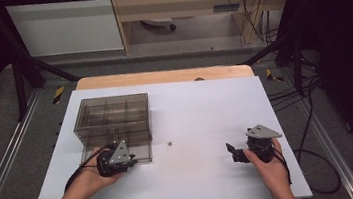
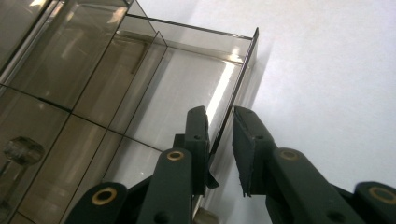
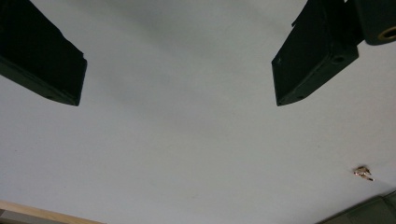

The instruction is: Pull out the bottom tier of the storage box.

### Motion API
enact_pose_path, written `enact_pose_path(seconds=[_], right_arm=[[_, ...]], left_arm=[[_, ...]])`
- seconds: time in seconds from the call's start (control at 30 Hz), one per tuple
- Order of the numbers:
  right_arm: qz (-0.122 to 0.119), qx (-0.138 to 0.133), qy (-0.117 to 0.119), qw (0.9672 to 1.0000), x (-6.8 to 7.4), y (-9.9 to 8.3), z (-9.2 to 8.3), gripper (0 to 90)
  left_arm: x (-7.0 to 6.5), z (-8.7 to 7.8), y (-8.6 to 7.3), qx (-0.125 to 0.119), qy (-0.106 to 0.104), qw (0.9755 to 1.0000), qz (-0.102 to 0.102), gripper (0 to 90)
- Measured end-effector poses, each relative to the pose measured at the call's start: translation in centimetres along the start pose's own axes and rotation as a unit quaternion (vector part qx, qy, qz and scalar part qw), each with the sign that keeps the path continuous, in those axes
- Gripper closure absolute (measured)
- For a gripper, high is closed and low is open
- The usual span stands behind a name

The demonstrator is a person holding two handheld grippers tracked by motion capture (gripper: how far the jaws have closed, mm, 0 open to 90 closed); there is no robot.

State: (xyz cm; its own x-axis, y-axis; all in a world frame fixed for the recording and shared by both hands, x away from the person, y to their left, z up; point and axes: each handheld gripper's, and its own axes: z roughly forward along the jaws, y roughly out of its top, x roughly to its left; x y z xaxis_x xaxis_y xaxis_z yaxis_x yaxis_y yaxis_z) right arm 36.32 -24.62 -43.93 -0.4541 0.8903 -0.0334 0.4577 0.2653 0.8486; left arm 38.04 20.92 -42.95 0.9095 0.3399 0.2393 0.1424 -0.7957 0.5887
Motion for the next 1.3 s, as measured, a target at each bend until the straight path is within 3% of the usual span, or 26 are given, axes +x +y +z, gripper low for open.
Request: enact_pose_path(seconds=[0.73, 1.3], right_arm=[[-0.004, 0.000, 0.002, 1.0000, 0.0, 0.0, 0.1, 3.6], [-0.007, 0.003, 0.004, 1.0000, 0.2, 0.0, 0.1, 3.6]], left_arm=[[-1.5, -0.6, 0.2, 0.008, -0.004, 0.9999, -0.006, 76.6], [-1.7, -0.6, -0.1, -0.004, 0.004, 0.9999, -0.015, 75.7]])
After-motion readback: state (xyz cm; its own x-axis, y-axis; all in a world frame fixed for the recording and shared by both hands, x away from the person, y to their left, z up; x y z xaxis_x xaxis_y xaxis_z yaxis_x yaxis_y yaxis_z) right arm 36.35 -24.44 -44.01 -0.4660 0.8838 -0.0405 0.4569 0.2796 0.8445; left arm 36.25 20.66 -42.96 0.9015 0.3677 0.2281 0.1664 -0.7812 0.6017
